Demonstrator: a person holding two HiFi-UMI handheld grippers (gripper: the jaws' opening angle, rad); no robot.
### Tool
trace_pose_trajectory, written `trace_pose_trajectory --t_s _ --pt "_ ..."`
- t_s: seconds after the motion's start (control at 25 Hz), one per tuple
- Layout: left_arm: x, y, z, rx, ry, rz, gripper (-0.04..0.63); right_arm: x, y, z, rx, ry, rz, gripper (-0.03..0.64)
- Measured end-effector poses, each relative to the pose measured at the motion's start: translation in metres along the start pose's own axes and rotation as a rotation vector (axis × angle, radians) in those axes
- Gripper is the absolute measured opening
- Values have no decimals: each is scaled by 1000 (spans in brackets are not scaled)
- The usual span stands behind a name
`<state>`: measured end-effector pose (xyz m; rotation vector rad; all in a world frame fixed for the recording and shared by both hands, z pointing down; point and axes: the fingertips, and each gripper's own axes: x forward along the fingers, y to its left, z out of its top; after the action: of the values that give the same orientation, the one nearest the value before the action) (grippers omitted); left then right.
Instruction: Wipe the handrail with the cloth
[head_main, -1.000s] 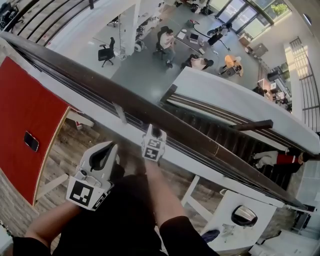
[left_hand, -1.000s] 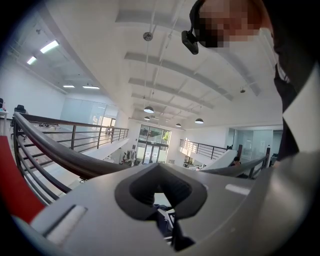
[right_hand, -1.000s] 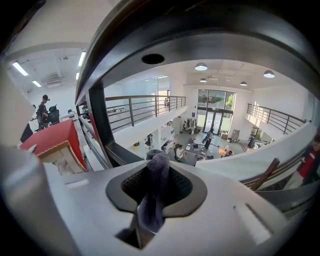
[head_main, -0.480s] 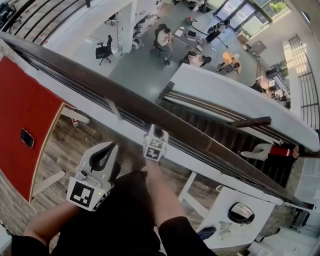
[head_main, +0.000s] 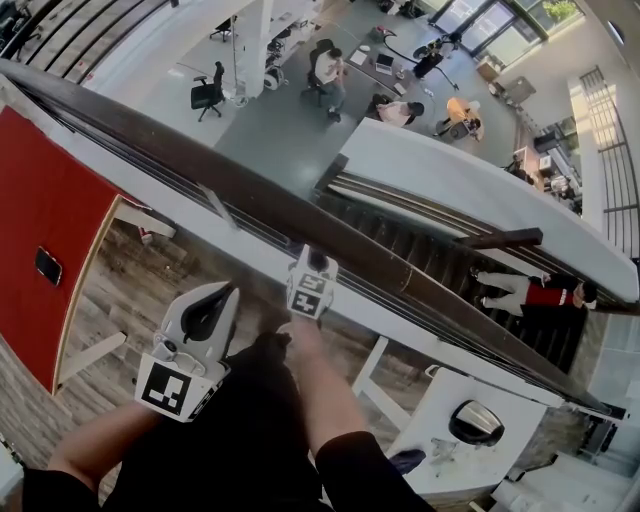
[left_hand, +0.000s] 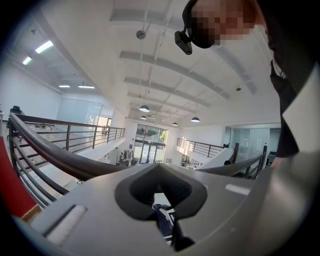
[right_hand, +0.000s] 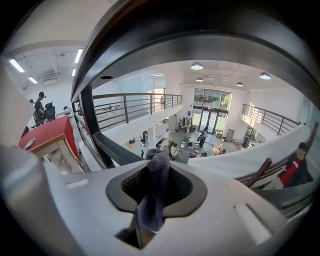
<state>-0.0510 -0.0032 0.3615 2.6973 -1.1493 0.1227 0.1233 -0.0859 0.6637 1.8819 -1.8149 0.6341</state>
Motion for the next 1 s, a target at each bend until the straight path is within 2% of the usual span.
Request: trace_pose_trajectory --t_s 0.52,1.0 --pt "16 -38 -5 -44 9 -31 -2 -18 -38 -11 -55 15 -7 67" --pt "26 -61 -8 -42 5 -39 -2 -30 -64 -22 -67 16 -13 67"
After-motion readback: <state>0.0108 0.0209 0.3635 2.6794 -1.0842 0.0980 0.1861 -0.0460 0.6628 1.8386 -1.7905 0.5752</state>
